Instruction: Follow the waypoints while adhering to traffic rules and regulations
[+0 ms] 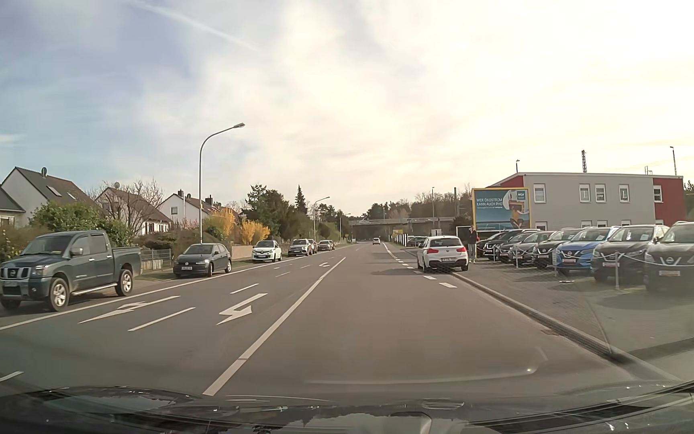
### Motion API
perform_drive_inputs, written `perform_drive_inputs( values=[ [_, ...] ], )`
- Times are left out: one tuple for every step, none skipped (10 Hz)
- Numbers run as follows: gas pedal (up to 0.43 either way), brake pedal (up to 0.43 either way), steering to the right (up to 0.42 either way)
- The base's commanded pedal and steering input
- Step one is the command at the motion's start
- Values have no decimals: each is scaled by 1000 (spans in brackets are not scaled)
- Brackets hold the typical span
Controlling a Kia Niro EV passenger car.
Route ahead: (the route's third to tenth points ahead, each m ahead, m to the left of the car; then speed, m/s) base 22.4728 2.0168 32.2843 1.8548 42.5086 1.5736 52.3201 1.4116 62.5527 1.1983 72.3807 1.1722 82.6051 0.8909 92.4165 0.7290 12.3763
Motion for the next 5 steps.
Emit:
perform_drive_inputs(
  values=[
    [118, 0, -6],
    [118, 0, -6],
    [118, 0, -6],
    [118, 0, -6],
    [118, 0, -6]
  ],
)
